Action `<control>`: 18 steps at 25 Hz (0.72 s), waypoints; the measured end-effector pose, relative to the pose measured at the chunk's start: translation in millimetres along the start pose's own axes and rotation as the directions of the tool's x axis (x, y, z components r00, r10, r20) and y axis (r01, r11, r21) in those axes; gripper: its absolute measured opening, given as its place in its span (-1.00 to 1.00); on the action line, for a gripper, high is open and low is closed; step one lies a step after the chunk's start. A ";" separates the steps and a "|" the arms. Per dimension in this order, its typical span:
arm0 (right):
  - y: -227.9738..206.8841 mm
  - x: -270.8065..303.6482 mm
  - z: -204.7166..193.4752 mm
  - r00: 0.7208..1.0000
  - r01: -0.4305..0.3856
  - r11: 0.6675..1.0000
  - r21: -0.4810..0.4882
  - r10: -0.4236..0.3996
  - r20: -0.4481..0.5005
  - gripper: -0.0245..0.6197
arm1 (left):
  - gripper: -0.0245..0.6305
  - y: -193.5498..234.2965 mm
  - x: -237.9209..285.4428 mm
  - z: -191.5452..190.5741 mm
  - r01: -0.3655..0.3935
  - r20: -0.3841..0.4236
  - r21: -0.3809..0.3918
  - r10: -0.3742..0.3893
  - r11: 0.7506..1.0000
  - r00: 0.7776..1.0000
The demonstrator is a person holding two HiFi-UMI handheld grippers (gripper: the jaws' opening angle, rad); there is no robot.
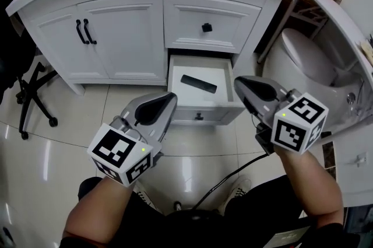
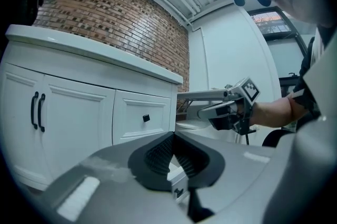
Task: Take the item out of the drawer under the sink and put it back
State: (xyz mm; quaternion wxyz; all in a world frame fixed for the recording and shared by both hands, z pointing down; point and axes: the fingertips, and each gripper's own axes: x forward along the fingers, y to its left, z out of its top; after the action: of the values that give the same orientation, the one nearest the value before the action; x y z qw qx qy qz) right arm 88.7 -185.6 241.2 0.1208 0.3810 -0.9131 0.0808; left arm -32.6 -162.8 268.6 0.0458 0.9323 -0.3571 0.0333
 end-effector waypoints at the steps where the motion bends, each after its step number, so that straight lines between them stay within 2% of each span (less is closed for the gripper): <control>1: 5.0 -5.5 0.8 1.000 -0.001 1.000 0.010 0.001 0.010 -0.90 | -0.91 -0.4 0.2 0.5 0.001 0.002 0.003 -0.001 1.000 1.000; 8: 21.5 -11.9 -26.4 1.000 -0.001 0.999 0.035 0.000 0.024 -0.90 | -0.91 -5.4 0.1 3.8 -0.003 0.007 0.018 0.002 1.000 1.000; 18: 24.6 -17.1 -35.5 0.998 0.021 0.999 0.029 -0.023 0.057 -0.90 | -0.91 -15.6 7.4 -2.2 0.003 -0.012 0.066 -0.002 0.998 1.000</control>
State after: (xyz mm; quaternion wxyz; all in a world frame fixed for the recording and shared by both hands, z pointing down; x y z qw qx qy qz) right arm 88.4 -148.3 269.0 0.0902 0.3948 -0.9107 0.0813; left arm -16.8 -155.9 270.5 0.0171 0.9336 -0.3543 0.0505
